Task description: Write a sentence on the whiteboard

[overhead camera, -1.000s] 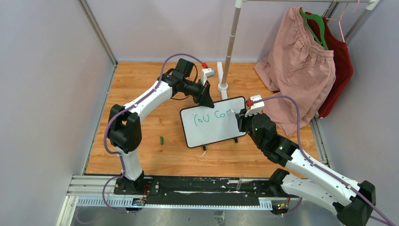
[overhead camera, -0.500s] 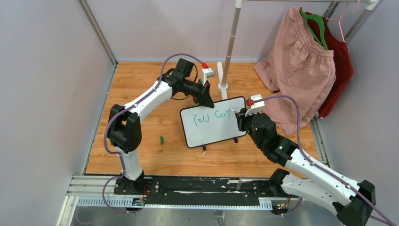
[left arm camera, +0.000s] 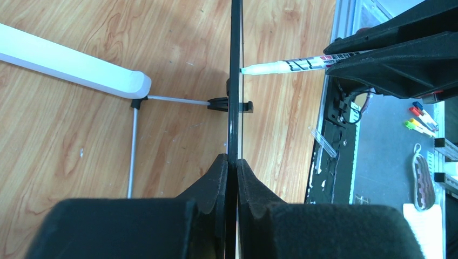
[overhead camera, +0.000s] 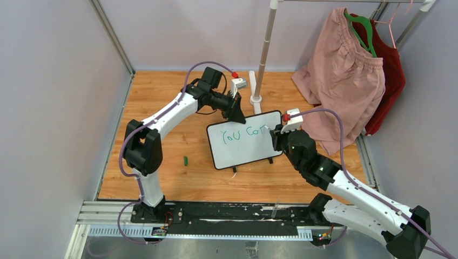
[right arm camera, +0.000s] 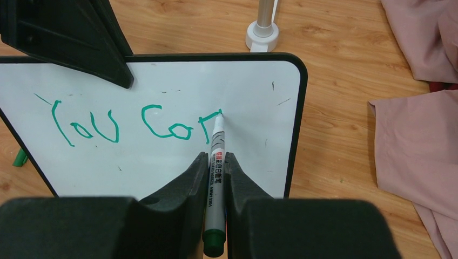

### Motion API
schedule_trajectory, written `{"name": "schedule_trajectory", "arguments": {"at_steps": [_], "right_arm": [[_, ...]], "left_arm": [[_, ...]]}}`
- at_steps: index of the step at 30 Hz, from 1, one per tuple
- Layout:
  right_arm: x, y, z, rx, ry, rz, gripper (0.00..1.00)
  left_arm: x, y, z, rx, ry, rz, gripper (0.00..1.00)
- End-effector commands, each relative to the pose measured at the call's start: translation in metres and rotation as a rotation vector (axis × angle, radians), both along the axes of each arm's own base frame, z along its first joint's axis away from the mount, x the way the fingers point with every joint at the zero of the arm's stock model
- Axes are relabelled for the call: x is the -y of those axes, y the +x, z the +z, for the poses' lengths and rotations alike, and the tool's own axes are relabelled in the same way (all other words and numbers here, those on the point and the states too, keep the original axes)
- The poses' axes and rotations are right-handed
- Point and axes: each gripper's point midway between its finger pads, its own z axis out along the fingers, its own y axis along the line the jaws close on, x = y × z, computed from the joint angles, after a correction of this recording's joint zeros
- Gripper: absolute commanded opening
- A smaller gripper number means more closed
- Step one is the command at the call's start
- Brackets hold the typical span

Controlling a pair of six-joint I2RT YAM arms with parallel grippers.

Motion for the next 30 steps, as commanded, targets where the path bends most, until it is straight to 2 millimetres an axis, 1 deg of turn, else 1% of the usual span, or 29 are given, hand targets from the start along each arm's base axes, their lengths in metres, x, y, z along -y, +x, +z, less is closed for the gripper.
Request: {"name": "schedule_trajectory", "arguments": {"at_steps": [1,19,22,25,30], "right_arm": [[0.008,0.000,-0.004,-0.024,0.003,-0.031,0.00],[0.013,-0.011,-0.027,-0.090,-0.015,-0.022,0.00],[0.014,-0.012,-0.028,-0.093,-0.015,-0.023,0.00],[0.014,-0.013,-0.021,-0.080,0.000,-0.022,0.00],[0.009,-0.019,0.015,-0.014,0.078,0.033,0.00]], "left_arm": [[-0.001,-0.010,0.016,0.020,-0.021,-0.013,0.00],[-0.001,-0.010,0.020,0.025,-0.027,-0.009,0.00],[-0.001,-0.010,0.020,0.026,-0.029,-0.010,0.00],[-0.001,-0.010,0.019,0.025,-0.027,-0.007,0.00],[-0.002,-0.009,0.015,0.021,-0.021,-0.002,0.00]]}}
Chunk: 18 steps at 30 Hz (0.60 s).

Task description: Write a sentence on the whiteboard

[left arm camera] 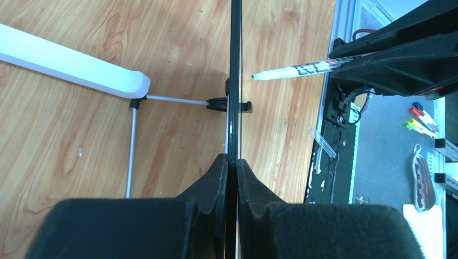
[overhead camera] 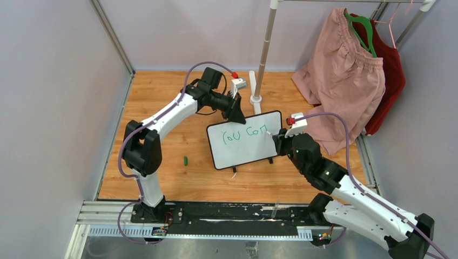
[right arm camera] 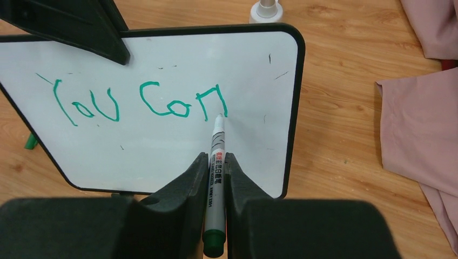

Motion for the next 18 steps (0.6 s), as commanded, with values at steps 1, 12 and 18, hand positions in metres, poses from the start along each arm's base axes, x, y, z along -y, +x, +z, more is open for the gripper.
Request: {"name": "schedule_trajectory", "arguments": {"at_steps": [1,12,18], "right_arm": [[-0.002,-0.006,0.037,0.063,0.089,0.045,0.00],[-0.053,-0.036,0.033,0.157,0.009,0.233,0.00],[-0.094,-0.054,0.017,0.243,-0.107,0.307,0.00]], "left_arm": [[-0.001,-0.007,0.013,0.019,-0.020,-0.005,0.00],[-0.001,-0.002,0.006,0.015,-0.003,0.016,0.00],[-0.001,-0.001,0.003,0.007,0.002,0.023,0.00]]}}
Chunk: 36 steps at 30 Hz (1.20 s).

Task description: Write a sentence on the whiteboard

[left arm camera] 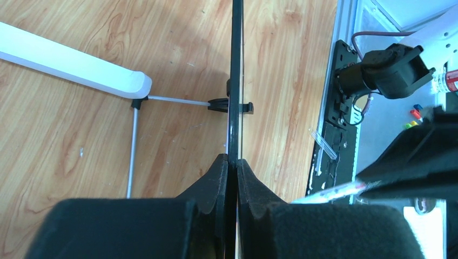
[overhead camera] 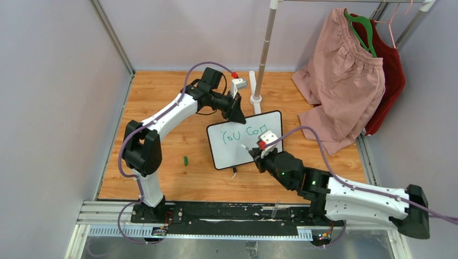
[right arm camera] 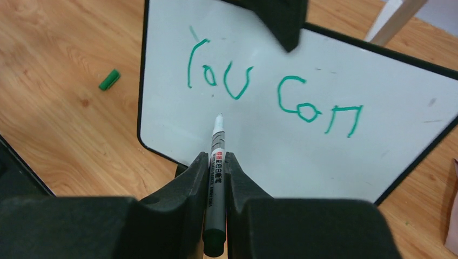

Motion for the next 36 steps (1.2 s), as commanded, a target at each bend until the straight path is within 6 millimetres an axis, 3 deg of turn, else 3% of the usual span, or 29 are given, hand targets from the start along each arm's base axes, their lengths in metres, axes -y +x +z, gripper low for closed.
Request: {"name": "schedule_trajectory", "arguments": {"at_steps": [1,9,19,36], "right_arm": [[-0.021,-0.003,0.000,0.117,-0.062,-0.009,0.00],[-0.048,-0.007,-0.019,0.116,-0.105,0.008,0.00],[-0.057,-0.008,-0.029,0.107,-0.140,0.019,0.00],[-0.069,-0.006,-0.026,0.111,-0.126,0.019,0.00]], "left_arm": [[-0.001,-0.001,0.004,0.007,0.002,0.015,0.00],[-0.002,-0.002,0.004,0.012,0.003,0.020,0.00],[-0.002,-0.003,0.004,0.009,0.000,0.019,0.00],[-0.001,-0.003,0.005,0.009,-0.003,0.018,0.00]]}}
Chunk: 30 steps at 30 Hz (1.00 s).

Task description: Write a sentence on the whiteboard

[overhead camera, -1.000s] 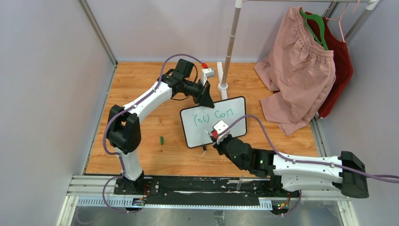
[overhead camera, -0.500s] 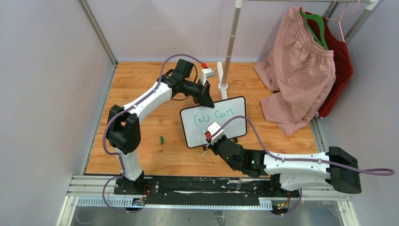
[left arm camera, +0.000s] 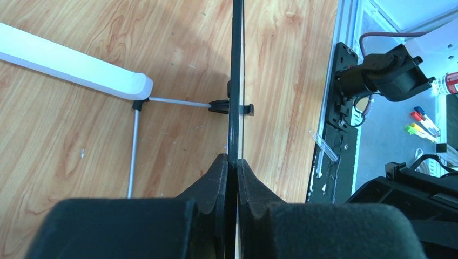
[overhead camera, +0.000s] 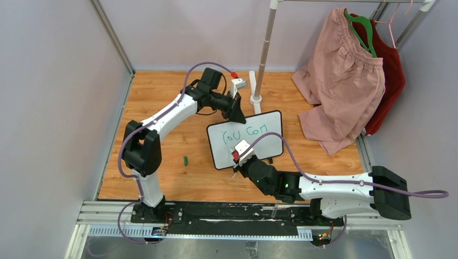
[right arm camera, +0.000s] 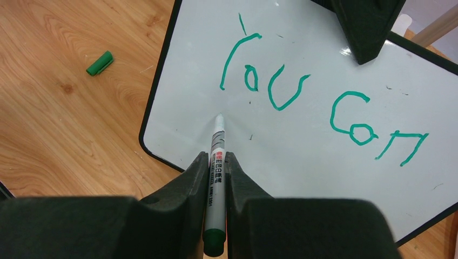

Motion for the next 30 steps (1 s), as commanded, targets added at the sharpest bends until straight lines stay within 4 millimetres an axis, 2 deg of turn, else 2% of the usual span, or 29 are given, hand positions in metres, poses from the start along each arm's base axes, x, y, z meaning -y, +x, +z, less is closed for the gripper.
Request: {"name": "schedule_trajectory", "arguments": {"at_steps": [1,5,19,30], "right_arm": [[-0.008,0.002,0.023,0.029,0.066,-0.021,0.00],[-0.008,0.005,0.023,0.031,0.053,-0.037,0.00],[-0.001,0.008,-0.001,-0.028,-0.006,-0.075,0.00],[-0.001,0.003,-0.015,-0.080,-0.035,-0.061,0.00]], "left_arm": [[-0.002,-0.004,0.006,0.005,0.004,0.013,0.00],[-0.002,-0.004,0.006,0.005,0.004,0.013,0.00],[-0.002,-0.005,0.010,0.009,-0.004,0.014,0.00],[-0.002,-0.006,0.012,0.012,-0.008,0.013,0.00]]}}
